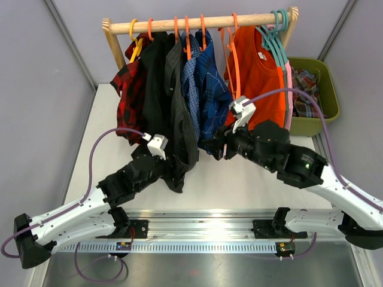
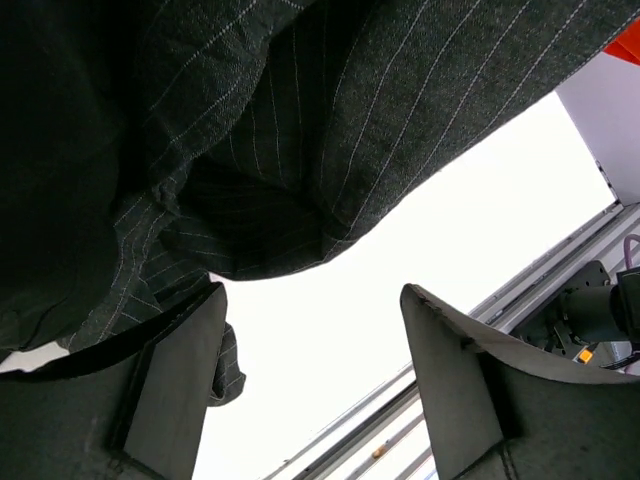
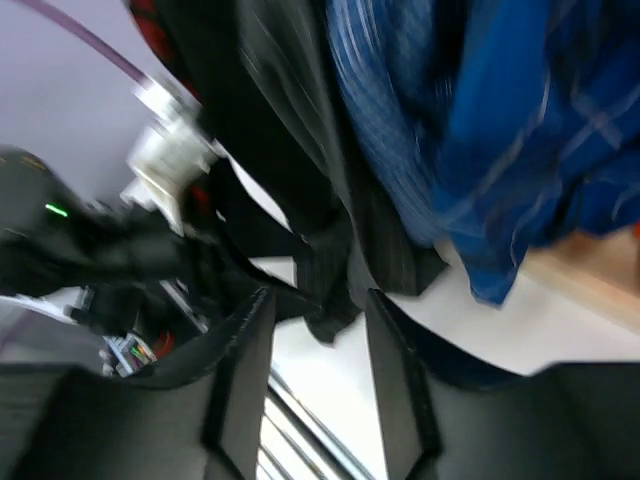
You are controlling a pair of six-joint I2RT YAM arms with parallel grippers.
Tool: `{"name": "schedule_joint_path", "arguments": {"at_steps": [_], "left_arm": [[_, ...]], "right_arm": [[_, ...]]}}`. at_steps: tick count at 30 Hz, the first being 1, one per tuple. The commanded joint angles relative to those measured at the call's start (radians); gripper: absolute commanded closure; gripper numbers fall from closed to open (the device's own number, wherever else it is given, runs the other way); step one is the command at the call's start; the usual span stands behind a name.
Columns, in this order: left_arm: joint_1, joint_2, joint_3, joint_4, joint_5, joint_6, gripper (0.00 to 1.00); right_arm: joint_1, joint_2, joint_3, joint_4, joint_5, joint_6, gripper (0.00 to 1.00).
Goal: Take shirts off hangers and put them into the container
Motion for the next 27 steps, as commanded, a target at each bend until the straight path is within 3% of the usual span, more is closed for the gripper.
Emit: {"name": "schedule_joint_path", "arguments": {"at_steps": [1,3,9,20,27], "left_arm": [[-0.005,-0.026,0.042,0.017,0.020,-0.001,0.25],[-0.003,-0.036,0.045,0.008,0.018,0.000,0.24],[-0.005,-0.049,0.041,-0.001,0.018,0.000,0.23],[-0.006,-0.105,0.019,-0.019,0.015,-0.018,0.23],[-0.006,-0.145,-0.008,-0.032,0.015,-0.035,0.23]], "right_arm": [[0.013,0.044,0.164,-0.026,-0.006,-0.132,0.43],[0.012,0.064,0.245,-0.036,0.043,-0.152,0.34],[0.012,0.185,0.438,-0.086,0.241,-0.210,0.32],[0.012,0.437,0.652,-0.023,0.613,-0.342,0.41],[0.010,0.478,0.673,0.054,0.684,-0.414,0.42]]}}
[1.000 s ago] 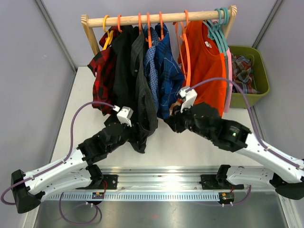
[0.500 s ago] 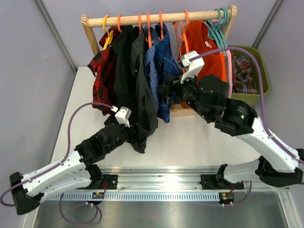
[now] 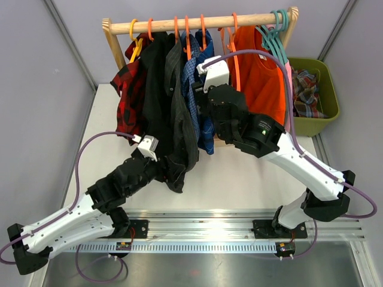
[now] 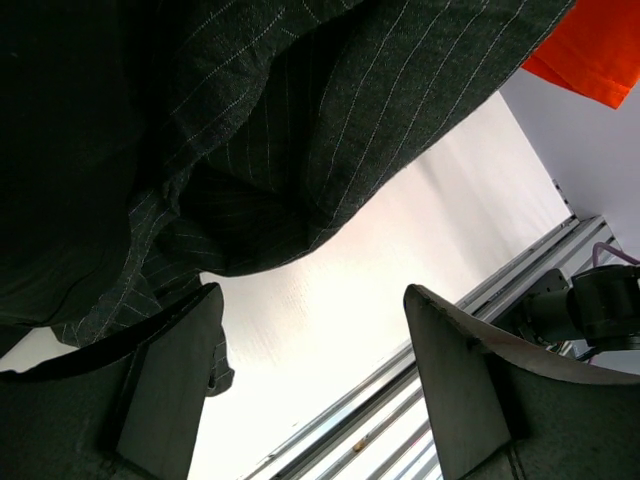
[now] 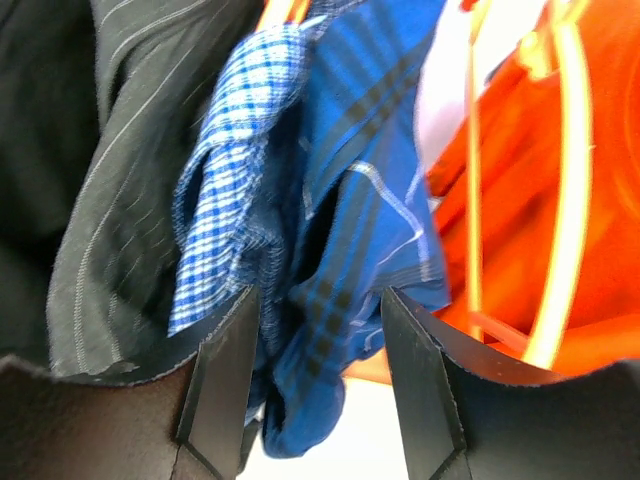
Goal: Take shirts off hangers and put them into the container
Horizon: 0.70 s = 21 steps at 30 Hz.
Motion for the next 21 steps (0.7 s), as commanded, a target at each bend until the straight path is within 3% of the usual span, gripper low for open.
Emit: {"name": "schedule_joint_path", "arguments": {"at_steps": [1,5,14,16,18,19,21], "left_arm": [[-0.003,-0.021,-0.011,0.022,0.010,-0.017,0.23],[-0.005,-0.041,-0.014,0.016,0.009,-0.021,0.23],[-0.006,-0.078,-0.016,-0.012,0.001,-0.030,0.23],[-0.005,-0.082,-0.016,-0.018,-0.002,-0.032,0.23],[-0.006,-0.084,-0.017,-0.021,-0.004,-0.034,0.24],[-0.005,-0.085,-0.017,-0.021,-0.004,-0.035,0.23],[-0.006,-0.087,-0.020,-0.021,-0.005,-0.035,0.24]], "right_arm": [[0.002,0.003,0.056,0.100,0.110,-0.077,0.41],[-0.048,0.027,0.056,0.091,0.087,-0.058,0.41],[-0.217,0.092,0.049,0.058,-0.135,0.025,0.41],[-0.227,0.107,0.069,0.055,-0.170,0.027,0.54],[-0.227,0.112,0.078,0.060,-0.193,0.025,0.76],[-0.227,0.109,0.079,0.075,-0.195,0.025,0.98],[-0.227,0.089,0.075,0.090,-0.209,0.021,1.00]]}}
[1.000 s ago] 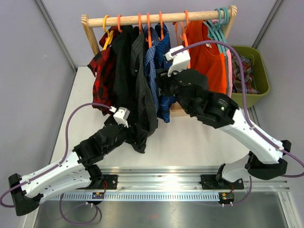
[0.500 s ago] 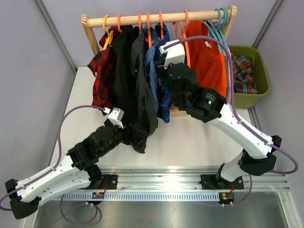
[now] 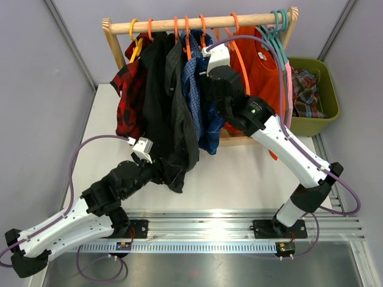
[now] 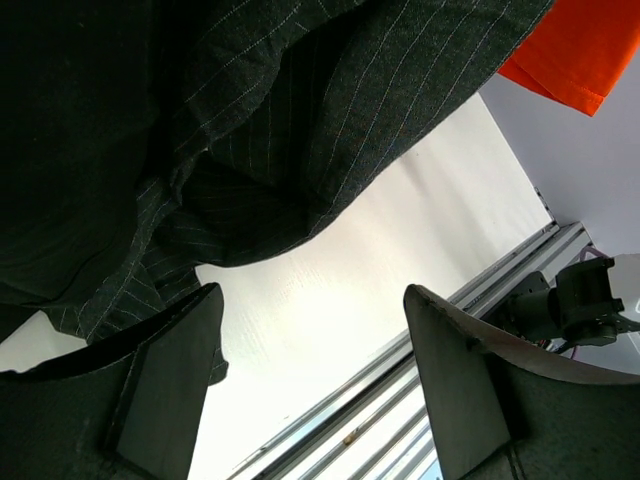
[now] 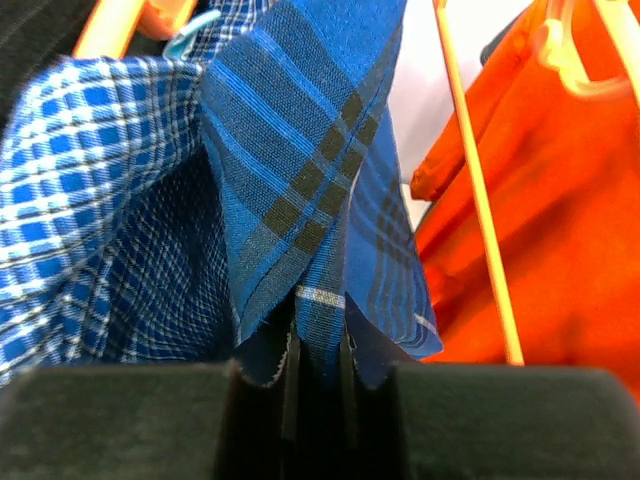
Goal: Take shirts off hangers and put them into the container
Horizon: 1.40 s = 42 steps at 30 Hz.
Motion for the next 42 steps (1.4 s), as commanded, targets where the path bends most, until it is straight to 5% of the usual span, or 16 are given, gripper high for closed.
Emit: {"name": "schedule_joint_path", "arguments": {"at_steps": [1,15,20,24,30,37,42], "left_arm": [[-0.006,-0.011,-0.005,0.012,-0.005,-0.008,0.24],[-0.006,0.031,-0.010,0.039,0.004,-0.011,0.26],[-0.006,0.028,-0.007,0.029,-0.005,-0.011,0.27],[-0.006,0.037,-0.004,0.030,0.001,-0.010,0.28],[-0.006,0.061,0.019,0.032,0.012,-0.004,0.27],[-0.018,0.088,0.116,0.013,0.045,0.012,0.21],[-0.073,0.124,0.266,0.013,0.065,0.027,0.19]], "right_arm": [[-0.003,-0.035,0.042,0.064,-0.063,-0.012,1.00],[-0.001,-0.195,-0.008,0.415,-0.012,-0.259,1.00],[0.055,-0.250,0.016,0.201,0.069,-0.200,1.00],[0.195,-0.380,-0.162,0.127,0.210,-0.169,1.00],[0.362,-0.571,-0.273,-0.164,0.313,0.081,1.00],[0.413,-0.566,-0.198,-0.679,0.236,0.426,1.00],[0.417,-0.594,-0.184,-0.819,0.103,0.538,1.00]]}}
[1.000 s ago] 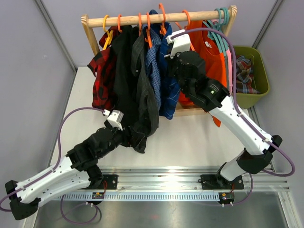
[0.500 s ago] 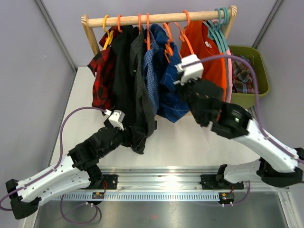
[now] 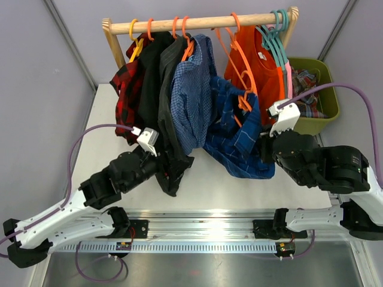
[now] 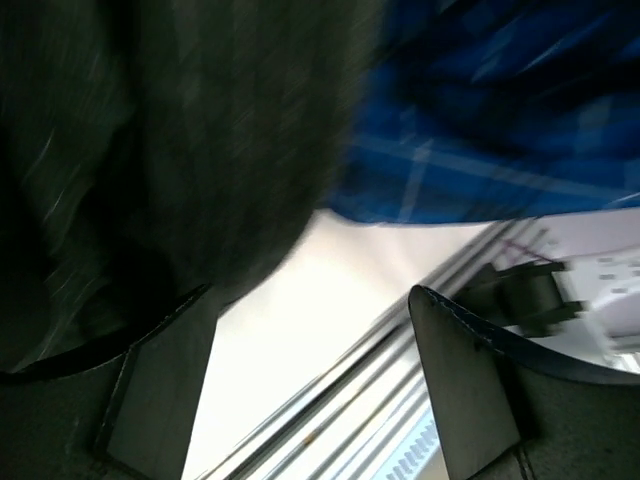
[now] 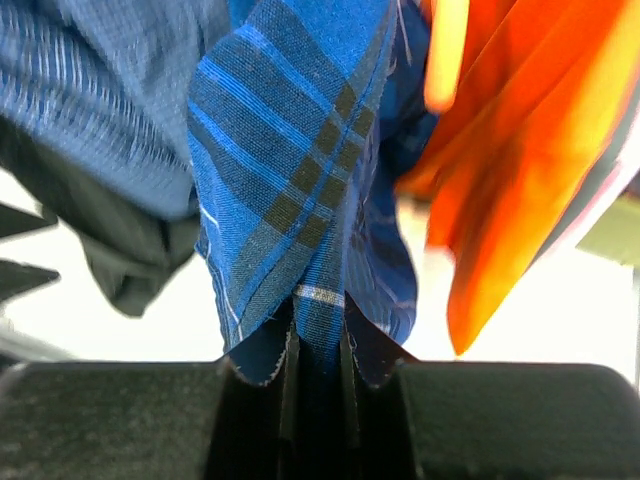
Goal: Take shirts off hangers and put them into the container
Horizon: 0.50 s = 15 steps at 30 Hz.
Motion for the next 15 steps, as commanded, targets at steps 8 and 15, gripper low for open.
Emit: {"name": "schedule_joint_path", "arguments": {"at_steps": [8,15], "left_arm": [[-0.148,0.209,0.379,0.089,-0.006,0.128,0.13],[-0.168,0.422,0.577,0.157,0.011,0.200,0.11]], "right_arm": [[0.014,-0.072,-0.054,-0.159,-0.195,0.176,1.00],[0.014,-0.112,-0.132,-0.076,-0.278,0.142,1.00]]}}
